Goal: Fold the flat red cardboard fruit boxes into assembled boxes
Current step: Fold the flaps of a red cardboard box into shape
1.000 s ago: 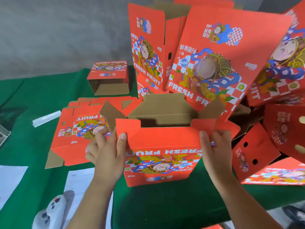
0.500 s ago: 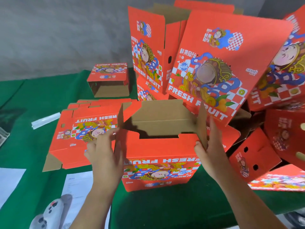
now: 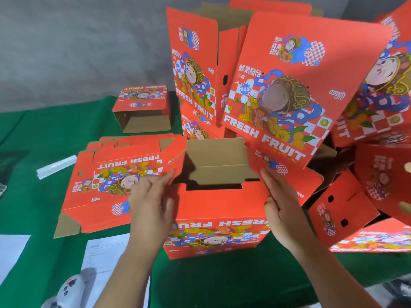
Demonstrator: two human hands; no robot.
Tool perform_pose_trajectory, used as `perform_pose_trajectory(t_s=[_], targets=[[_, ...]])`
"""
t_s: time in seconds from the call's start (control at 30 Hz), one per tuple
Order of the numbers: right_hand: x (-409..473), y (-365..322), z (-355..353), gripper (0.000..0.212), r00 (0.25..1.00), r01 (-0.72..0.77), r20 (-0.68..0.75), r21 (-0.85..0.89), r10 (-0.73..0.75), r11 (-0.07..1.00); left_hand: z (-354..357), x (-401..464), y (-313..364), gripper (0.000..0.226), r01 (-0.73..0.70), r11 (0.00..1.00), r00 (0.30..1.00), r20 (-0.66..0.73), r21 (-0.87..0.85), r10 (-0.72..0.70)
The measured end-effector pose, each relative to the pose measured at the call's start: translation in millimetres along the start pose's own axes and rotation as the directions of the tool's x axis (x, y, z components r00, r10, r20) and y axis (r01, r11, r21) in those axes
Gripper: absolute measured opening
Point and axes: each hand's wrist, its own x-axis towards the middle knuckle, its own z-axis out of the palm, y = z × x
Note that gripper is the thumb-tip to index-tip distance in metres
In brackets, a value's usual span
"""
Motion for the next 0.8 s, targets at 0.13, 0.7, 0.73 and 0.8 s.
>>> perform_pose_trajectory(t_s=[0.13,0.7,0.73,0.8], targets=[[-3.5,4.2,-4.3,0.061,0.996,-0.004,0.087,0.019,0.002,1.0,-10.4,3.2,-1.3,0.043,0.066,0.988,0.924,0.381,-0.137,-0.009],[76.1,-22.7,12.9,0.054,0.952,-0.3,-0.017,0.156,0.306,0.941,14.4,37.3,-7.7,0.046,0.167,0.986,0.93,0.337,-0.02,-0.151],[76.8,-21.6,13.1,0.054,0.938,-0.339,0.001,0.2,0.345,0.919,13.5,40.0,-7.2,0.039,0.236,0.967,0.917,0.35,-0.097,-0.189],[73.2,-17.9,14.9,0.05,0.95,-0.313,0.052,0.112,0.309,0.943,12.4,42.2,-5.5,0.065,0.299,0.942,0.903,0.364,-0.152,-0.228]])
